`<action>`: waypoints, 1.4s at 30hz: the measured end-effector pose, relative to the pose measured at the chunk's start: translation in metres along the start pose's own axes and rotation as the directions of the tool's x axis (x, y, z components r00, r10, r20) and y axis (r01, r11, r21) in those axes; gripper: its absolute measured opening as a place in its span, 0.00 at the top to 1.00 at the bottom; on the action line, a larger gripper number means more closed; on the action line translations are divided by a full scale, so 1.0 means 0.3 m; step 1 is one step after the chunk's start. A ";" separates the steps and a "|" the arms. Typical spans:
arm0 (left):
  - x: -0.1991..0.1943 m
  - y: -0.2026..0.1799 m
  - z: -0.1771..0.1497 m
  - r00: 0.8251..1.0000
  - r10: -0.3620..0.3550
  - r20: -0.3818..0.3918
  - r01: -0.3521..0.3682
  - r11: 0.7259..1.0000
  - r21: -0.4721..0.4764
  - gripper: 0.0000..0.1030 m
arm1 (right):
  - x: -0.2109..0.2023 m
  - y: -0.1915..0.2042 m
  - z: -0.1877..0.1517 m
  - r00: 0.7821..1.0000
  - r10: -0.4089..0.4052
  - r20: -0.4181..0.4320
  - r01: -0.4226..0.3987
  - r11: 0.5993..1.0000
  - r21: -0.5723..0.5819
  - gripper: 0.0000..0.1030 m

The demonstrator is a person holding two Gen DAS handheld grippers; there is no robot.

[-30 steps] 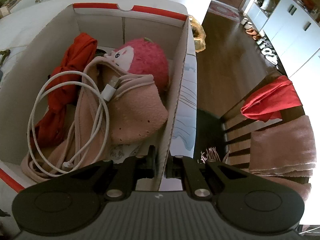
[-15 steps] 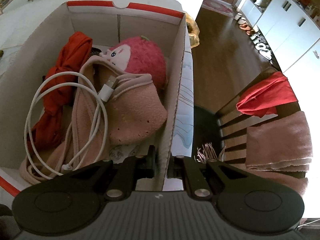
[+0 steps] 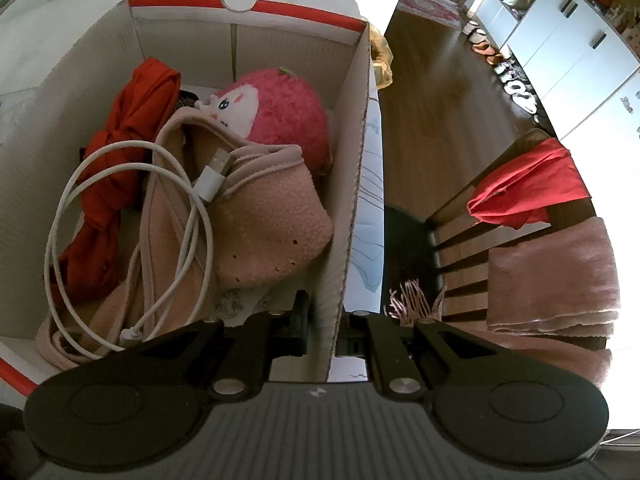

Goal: Organize objects
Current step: 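Close the left gripper on the brown hair scrunchie, then carry the scrunchie with the left gripper into the shoebox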

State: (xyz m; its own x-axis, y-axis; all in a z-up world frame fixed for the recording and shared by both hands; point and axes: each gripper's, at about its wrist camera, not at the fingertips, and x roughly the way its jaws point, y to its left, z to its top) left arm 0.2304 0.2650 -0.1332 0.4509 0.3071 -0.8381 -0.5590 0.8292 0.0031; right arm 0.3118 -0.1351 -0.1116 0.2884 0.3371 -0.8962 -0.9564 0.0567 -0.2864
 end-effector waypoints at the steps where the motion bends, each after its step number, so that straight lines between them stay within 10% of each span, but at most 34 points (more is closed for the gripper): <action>1: -0.003 -0.001 -0.002 1.000 -0.008 0.003 0.008 1.000 0.006 0.71 | 0.000 0.001 0.000 1.000 -0.001 0.000 0.001 1.000 -0.002 0.90; 4: -0.012 -0.009 -0.007 1.000 -0.030 0.004 0.030 0.999 0.017 0.93 | -0.001 0.000 -0.001 1.000 -0.002 0.001 0.002 1.000 -0.007 0.90; 28: -0.357 -0.172 -0.024 0.985 -0.140 0.100 0.131 0.988 0.086 0.95 | -0.004 -0.001 -0.016 0.997 0.035 0.067 -0.025 0.989 -0.143 0.90; 42: -0.620 -0.430 -0.081 0.932 -0.331 0.145 0.298 0.931 0.210 0.95 | -0.003 -0.017 -0.028 0.992 0.081 0.095 -0.064 0.982 -0.176 0.90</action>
State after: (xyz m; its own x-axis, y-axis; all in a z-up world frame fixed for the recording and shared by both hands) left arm 0.2019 0.0896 0.0090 0.7062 0.0795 -0.7036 -0.2403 0.9616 -0.1325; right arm 0.3169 -0.1435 -0.1120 0.2039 0.4284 -0.8803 -0.9497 -0.1316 -0.2840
